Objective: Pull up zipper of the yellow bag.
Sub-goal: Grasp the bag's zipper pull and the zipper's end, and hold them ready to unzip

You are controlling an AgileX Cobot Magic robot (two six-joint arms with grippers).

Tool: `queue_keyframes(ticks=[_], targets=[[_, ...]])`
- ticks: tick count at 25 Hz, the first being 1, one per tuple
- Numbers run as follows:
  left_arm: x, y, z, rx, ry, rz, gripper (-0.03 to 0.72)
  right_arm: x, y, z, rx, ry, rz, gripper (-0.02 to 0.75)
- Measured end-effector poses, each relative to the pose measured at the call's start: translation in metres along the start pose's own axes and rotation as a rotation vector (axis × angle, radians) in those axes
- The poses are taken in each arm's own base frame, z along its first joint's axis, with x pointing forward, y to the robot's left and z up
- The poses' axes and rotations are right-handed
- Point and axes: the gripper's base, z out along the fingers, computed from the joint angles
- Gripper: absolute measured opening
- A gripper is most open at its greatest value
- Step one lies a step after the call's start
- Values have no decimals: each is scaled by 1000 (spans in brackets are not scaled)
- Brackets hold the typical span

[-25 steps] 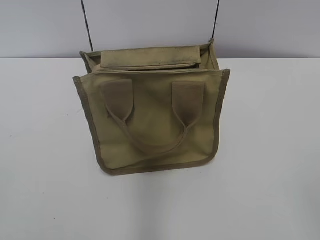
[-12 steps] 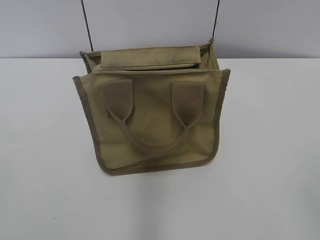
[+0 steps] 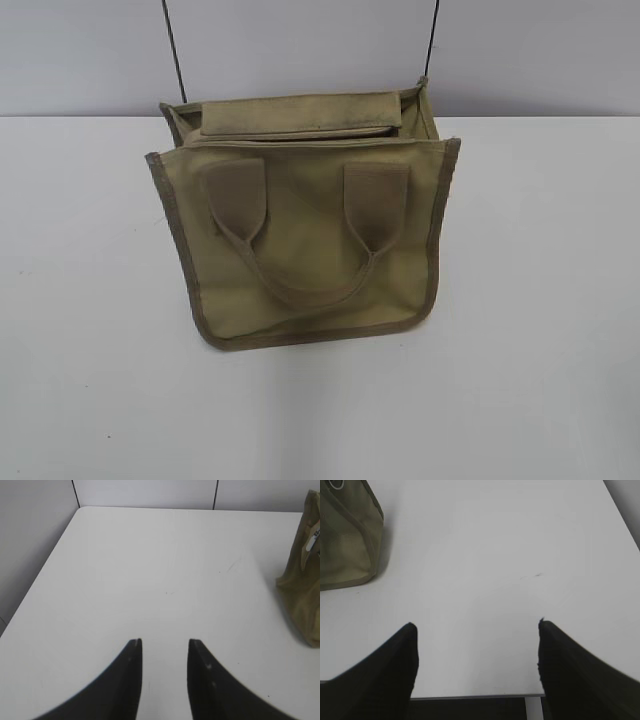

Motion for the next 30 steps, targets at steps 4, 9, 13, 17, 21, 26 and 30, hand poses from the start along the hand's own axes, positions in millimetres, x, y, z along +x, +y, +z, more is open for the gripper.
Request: queue_keyframes(ticks=[4,9,13,17,21,26,30], targets=[[0,0,0,-1,0,1,239,0,0,0,0,0,0,543],[-4,1,-1,-14,-22,8,251,0,0,0,0,0,0,543],[-28,1,3,-6,-164,6,323,0,0,0,0,0,0,543],[-63,0,22,0,-344,6,415,0,0,0,0,0,0,543],[-89,-1,62,4,-510,12,432,0,0,0,0,0,0,543],[-88,-4,131,17,-567,26,433,0,0,0,0,0,0,543],[-65,-13,192,69,-444,56,433,0,0,0,0,0,0,543]])
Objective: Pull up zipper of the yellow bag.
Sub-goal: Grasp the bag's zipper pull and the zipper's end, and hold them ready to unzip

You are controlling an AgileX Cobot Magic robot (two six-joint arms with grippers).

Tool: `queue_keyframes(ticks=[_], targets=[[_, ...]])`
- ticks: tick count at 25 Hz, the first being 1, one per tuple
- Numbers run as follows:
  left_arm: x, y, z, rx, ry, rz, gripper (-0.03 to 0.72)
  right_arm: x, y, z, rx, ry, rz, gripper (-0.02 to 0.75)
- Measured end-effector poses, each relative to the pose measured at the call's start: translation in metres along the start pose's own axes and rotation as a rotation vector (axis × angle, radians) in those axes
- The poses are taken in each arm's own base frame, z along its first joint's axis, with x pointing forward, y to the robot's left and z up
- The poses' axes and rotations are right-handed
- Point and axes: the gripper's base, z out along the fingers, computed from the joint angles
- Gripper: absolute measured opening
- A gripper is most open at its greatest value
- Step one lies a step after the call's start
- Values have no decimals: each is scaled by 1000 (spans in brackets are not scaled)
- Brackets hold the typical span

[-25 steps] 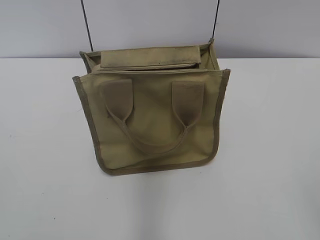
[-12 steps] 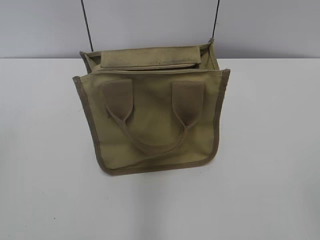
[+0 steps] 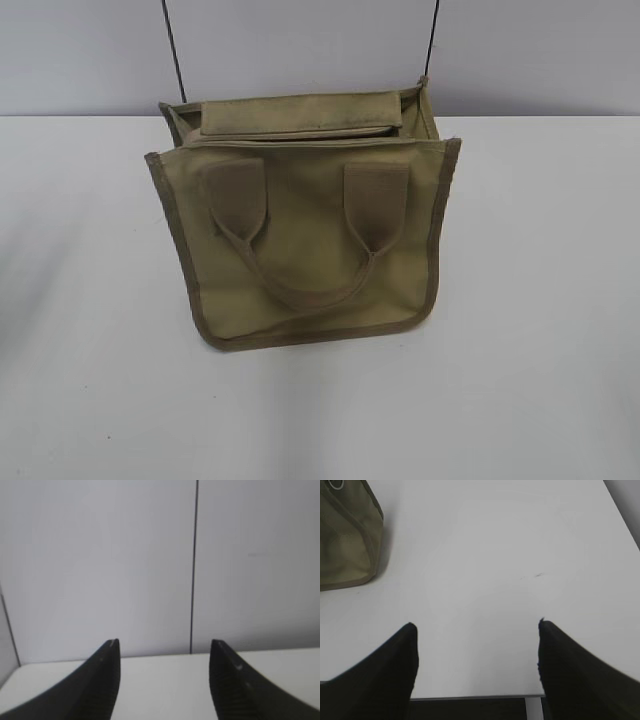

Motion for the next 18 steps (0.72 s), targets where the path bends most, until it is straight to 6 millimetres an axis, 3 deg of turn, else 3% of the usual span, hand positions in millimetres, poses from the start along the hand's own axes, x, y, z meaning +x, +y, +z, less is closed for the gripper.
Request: queue_keyframes(ticks=[7,9,10,13,18], targets=[[73,-39,46,281,170,-13,426,0,0,0,0,0,0,543],[84,-45,49,334,192,-10,425,0,0,0,0,0,0,543],[103,-56,51,449,222,5,426,0,0,0,0,0,0,543],[129,-66,52,551,259,-20,423,0,0,0,0,0,0,543],[157,-76,54,656,294,-65,400,0,0,0,0,0,0,543]])
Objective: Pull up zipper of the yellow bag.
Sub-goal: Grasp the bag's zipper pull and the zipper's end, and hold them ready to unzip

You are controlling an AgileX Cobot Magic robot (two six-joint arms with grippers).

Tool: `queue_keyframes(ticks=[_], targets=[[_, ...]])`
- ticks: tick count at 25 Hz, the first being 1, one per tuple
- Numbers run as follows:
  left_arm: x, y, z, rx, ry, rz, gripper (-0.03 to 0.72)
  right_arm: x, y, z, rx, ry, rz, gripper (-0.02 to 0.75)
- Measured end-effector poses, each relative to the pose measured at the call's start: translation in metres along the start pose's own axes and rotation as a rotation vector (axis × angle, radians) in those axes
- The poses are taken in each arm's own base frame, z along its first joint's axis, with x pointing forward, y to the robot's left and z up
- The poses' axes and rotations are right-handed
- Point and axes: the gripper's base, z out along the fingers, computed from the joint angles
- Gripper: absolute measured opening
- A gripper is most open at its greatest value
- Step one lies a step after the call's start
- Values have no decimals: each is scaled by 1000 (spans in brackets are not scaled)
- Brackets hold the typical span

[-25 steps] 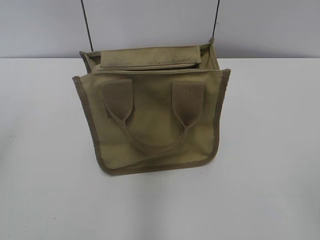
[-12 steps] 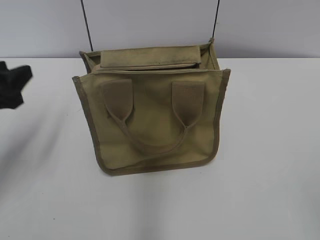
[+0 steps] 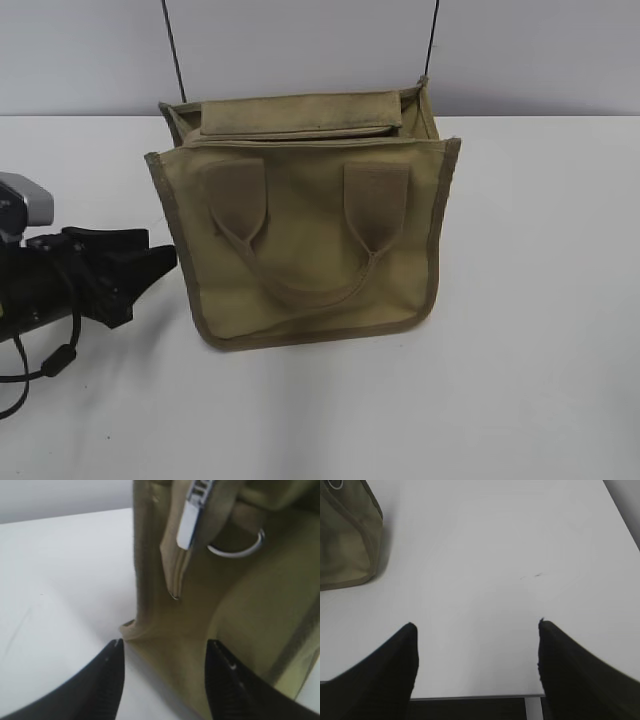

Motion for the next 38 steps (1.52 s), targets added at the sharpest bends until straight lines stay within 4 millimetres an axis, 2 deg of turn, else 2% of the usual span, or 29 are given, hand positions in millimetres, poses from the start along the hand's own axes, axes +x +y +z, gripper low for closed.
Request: queue_keyframes(ticks=[4,7,13,20,25,32,38], targets=[[10,-3,13,79,29,11,346,0,0,0,-4,0,2,543],[7,-4,22,99,10,28,312,0,1,0,-7,0,4,543],[-7,3,42,98,-55,65,299,0,1,0,-12,0,6,543],[-4,12,56,77,-65,25,284,0,1,0,-12,0,6,543],[-8,12,66,88,-81,22,209,0,1,0,-12,0,6,543],[-8,-5,71,169,-74,26,130,0,1,0,-12,0,6,543],[-9,-1,72,115,-86,-1,33,0,1,0,-13,0,7,543]])
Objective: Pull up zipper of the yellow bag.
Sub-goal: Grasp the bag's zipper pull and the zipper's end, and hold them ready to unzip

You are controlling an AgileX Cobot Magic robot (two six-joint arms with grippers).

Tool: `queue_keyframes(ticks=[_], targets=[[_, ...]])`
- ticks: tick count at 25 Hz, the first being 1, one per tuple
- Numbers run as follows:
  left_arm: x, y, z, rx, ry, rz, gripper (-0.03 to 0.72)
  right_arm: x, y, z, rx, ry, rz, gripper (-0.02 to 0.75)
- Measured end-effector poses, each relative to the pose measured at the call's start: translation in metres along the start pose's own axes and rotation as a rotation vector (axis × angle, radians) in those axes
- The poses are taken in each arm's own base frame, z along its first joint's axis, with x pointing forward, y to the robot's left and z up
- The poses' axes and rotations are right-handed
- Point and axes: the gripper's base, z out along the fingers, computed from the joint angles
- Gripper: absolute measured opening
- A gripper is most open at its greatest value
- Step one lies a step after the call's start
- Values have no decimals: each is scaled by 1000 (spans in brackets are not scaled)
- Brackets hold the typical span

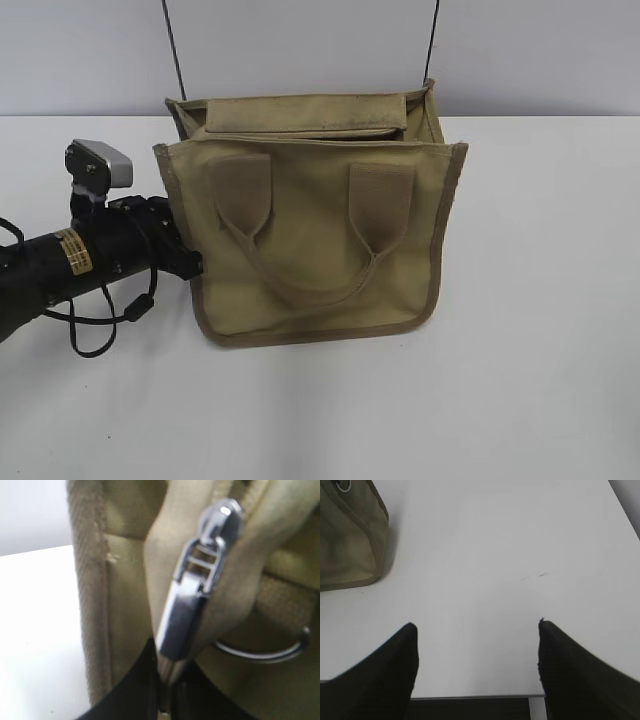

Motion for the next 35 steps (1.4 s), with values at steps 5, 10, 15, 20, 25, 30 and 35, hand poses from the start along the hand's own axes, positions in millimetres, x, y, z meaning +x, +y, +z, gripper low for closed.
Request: queue_keyframes(ticks=[5,10,15,20,25,30,35], targets=[[2,-1,-2,-7,6,-8,1,0,0,0,0,0,0,543],[-3,1,-14,-103,-6,-35,1,0,0,0,-1,0,0,543],[-25,3,-20,-171,-69,86,1,0,0,0,-1,0,0,543],[-43,6,-24,-245,-118,210,1,0,0,0,-1,0,0,543],[-58,5,-29,-268,-141,282,1,0,0,0,-1,0,0,543],[-71,1,-36,-273,-44,332,1,0,1,0,-13,0,7,543],[-87,-3,-48,-297,46,326,1,-3,4,-3,-39,-11,0,543]])
